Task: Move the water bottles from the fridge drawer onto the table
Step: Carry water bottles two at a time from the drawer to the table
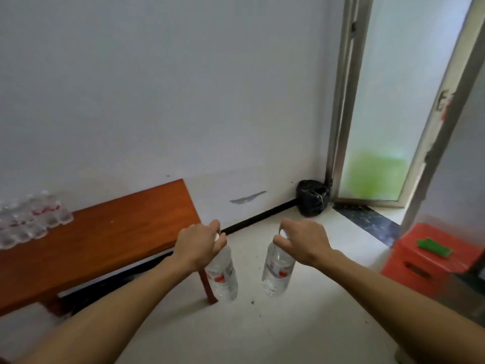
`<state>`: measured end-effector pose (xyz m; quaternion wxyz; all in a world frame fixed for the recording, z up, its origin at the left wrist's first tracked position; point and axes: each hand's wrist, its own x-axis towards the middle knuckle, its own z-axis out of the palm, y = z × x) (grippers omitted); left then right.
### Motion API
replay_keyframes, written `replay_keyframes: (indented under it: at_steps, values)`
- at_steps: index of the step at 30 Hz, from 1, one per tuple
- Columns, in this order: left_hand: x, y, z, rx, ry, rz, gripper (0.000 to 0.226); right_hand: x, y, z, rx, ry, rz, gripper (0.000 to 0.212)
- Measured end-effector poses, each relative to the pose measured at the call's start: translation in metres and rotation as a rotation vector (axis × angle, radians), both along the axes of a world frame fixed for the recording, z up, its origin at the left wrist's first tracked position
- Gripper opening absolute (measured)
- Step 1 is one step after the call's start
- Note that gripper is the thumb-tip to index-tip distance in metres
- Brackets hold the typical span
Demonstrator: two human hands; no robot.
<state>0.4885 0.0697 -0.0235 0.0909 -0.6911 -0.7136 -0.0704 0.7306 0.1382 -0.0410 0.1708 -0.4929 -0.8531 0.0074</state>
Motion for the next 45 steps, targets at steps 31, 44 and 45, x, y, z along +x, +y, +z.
replay_keyframes:
  at_steps: [31, 44, 45]
  values:
    - [-0.526, -0.069, -0.067, -0.095, -0.171, 0.807, 0.023, -0.659, 0.104, -0.047, -0.134, -0.169, 0.794, 0.032]
    - [-0.772, -0.025, -0.065, -0.134, -0.079, 0.577, 0.026, -0.859, 0.129, -0.066, -0.204, -0.110, 0.600, 0.035]
    - [-0.787, -0.018, -0.067, -0.134, -0.078, 0.570, 0.026, -0.870, 0.134, -0.067, -0.217, -0.097, 0.587, 0.034]
